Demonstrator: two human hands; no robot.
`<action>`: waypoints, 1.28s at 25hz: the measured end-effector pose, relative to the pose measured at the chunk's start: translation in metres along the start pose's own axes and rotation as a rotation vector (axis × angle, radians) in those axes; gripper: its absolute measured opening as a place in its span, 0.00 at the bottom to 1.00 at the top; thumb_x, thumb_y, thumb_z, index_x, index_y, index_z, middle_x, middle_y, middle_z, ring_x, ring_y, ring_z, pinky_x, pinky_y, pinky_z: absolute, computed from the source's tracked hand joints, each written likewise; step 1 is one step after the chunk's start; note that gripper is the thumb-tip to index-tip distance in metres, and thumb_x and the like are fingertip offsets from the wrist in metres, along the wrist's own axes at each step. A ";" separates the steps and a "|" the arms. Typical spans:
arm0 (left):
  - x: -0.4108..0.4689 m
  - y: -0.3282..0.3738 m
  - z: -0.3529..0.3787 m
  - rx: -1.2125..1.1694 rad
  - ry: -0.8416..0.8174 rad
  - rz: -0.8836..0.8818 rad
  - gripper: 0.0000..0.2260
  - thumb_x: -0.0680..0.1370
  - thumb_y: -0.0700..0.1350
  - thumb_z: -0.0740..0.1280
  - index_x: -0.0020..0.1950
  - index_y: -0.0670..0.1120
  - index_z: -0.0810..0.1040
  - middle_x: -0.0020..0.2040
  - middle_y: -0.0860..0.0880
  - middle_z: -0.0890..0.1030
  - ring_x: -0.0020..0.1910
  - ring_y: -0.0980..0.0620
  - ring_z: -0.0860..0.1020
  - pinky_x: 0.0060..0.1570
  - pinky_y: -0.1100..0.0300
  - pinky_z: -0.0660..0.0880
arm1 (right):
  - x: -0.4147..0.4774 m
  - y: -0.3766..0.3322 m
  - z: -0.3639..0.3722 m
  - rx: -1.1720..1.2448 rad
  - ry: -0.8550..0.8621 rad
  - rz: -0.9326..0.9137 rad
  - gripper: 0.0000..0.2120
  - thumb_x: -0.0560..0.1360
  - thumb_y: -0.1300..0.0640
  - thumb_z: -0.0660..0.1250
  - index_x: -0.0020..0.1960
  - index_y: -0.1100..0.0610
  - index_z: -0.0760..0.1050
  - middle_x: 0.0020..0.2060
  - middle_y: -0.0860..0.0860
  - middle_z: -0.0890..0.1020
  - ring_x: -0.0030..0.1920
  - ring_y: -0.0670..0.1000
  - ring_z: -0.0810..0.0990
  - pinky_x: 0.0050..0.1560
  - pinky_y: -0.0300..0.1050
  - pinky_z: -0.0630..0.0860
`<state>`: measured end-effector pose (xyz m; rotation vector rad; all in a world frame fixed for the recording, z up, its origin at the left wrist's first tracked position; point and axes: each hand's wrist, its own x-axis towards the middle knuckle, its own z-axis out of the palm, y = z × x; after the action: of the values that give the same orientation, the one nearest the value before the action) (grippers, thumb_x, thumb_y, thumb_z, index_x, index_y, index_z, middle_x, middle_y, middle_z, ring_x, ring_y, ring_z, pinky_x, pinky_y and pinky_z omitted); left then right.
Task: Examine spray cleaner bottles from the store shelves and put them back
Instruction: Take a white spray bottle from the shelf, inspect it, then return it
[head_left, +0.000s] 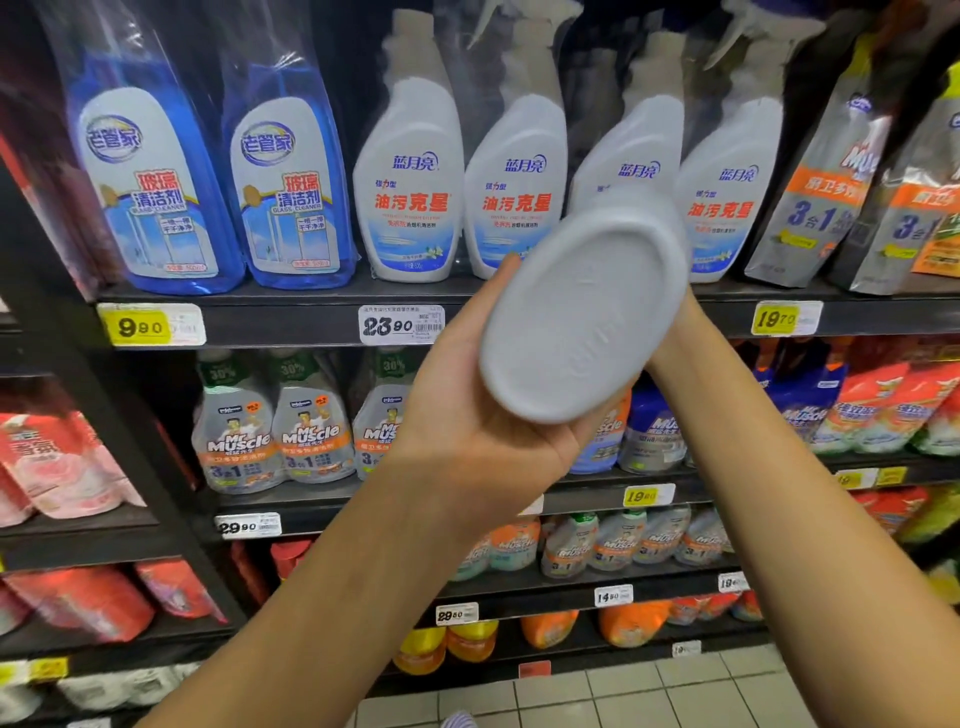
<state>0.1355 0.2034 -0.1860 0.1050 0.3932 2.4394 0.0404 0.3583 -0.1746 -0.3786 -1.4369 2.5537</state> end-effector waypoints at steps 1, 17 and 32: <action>0.002 -0.001 0.004 -0.101 -0.063 -0.035 0.38 0.55 0.39 0.75 0.67 0.42 0.75 0.63 0.41 0.78 0.59 0.43 0.77 0.40 0.49 0.82 | -0.001 0.001 0.000 -0.033 0.040 -0.016 0.19 0.84 0.62 0.47 0.35 0.59 0.60 0.35 0.47 0.65 0.30 0.44 0.66 0.34 0.23 0.73; 0.003 0.010 -0.044 0.130 0.142 -0.013 0.33 0.58 0.37 0.80 0.59 0.60 0.81 0.58 0.61 0.80 0.57 0.62 0.77 0.43 0.66 0.80 | 0.008 0.013 -0.019 0.068 -0.191 -0.057 0.14 0.78 0.46 0.64 0.49 0.57 0.76 0.44 0.59 0.81 0.42 0.56 0.83 0.41 0.50 0.82; 0.013 0.003 -0.077 0.652 -0.140 -0.007 0.18 0.59 0.55 0.81 0.46 0.50 0.86 0.46 0.47 0.86 0.45 0.50 0.85 0.41 0.58 0.81 | -0.033 -0.013 -0.006 0.166 -0.652 -0.193 0.39 0.59 0.48 0.75 0.66 0.62 0.71 0.58 0.61 0.77 0.61 0.61 0.75 0.67 0.60 0.68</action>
<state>0.1107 0.1897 -0.2589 0.5446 1.1033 2.1880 0.0744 0.3606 -0.1621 0.6441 -1.3198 2.7204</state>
